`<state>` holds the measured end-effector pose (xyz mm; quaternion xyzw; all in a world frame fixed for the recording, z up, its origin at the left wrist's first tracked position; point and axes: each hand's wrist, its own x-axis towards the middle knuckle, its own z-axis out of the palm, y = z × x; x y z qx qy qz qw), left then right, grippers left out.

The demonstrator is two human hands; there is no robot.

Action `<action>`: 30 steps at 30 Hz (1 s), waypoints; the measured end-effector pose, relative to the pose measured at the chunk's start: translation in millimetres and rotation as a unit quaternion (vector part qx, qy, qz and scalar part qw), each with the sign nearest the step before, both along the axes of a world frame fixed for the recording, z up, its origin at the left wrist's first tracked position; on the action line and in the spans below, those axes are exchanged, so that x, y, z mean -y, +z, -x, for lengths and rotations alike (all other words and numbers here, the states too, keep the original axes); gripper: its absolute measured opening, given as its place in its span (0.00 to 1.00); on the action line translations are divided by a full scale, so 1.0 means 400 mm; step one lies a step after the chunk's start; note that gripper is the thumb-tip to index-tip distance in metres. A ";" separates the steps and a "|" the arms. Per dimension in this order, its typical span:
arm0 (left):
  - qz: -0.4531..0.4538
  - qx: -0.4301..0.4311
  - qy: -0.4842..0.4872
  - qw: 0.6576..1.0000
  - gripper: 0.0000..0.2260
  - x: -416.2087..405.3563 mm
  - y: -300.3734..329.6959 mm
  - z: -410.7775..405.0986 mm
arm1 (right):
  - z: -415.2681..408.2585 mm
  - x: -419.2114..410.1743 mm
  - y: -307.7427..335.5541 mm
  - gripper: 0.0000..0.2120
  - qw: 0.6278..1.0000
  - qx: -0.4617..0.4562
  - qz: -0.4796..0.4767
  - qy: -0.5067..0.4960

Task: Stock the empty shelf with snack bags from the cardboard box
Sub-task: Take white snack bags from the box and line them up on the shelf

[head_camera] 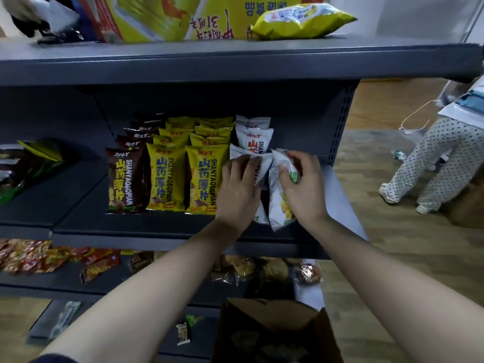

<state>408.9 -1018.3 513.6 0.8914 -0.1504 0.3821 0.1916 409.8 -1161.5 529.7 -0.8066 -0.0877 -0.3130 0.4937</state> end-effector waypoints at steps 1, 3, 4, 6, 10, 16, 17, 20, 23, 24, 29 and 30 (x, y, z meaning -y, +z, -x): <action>-0.002 -0.002 -0.001 1.000 0.21 0.002 0.001 -0.019 | -0.016 0.001 0.001 0.15 1.000 -0.007 0.005 -0.005; -0.004 -0.008 0.001 1.000 0.20 0.005 0.004 -0.052 | -0.046 0.001 0.002 0.15 1.000 -0.019 0.013 -0.016; -0.004 -0.011 0.002 1.000 0.20 0.007 0.007 -0.067 | -0.059 0.001 0.003 0.15 0.999 -0.022 0.014 -0.022; -0.005 -0.007 0.003 1.000 0.20 0.011 0.011 -0.097 | -0.085 0.003 0.004 0.14 0.999 -0.023 0.014 -0.034; -0.003 0.006 0.025 1.000 0.23 0.025 0.012 -0.165 | -0.135 0.008 0.005 0.14 0.998 -0.030 0.002 -0.049; -0.031 0.029 0.076 0.996 0.22 0.045 -0.006 -0.240 | -0.193 0.021 -0.003 0.15 0.997 -0.028 -0.026 -0.073; -0.036 0.028 0.082 0.996 0.21 0.049 -0.010 -0.248 | -0.201 0.023 -0.007 0.15 0.996 -0.028 -0.028 -0.076; -0.055 0.006 0.102 0.993 0.22 0.062 -0.026 -0.265 | -0.220 0.025 -0.015 0.14 0.996 -0.022 -0.037 -0.080; -0.068 -0.018 0.133 0.989 0.25 0.071 -0.038 -0.274 | -0.231 0.022 -0.017 0.13 0.996 -0.015 -0.047 -0.078; -0.072 -0.021 0.140 0.987 0.26 0.073 -0.043 -0.276 | -0.235 0.022 -0.018 0.13 0.996 -0.014 -0.049 -0.077; -0.083 -0.018 0.161 0.983 0.28 0.078 -0.061 -0.284 | -0.243 0.013 -0.020 0.13 0.996 -0.011 -0.050 -0.069; -0.082 -0.020 0.164 0.983 0.28 0.079 -0.065 -0.283 | -0.243 0.011 -0.022 0.13 0.996 -0.008 -0.047 -0.070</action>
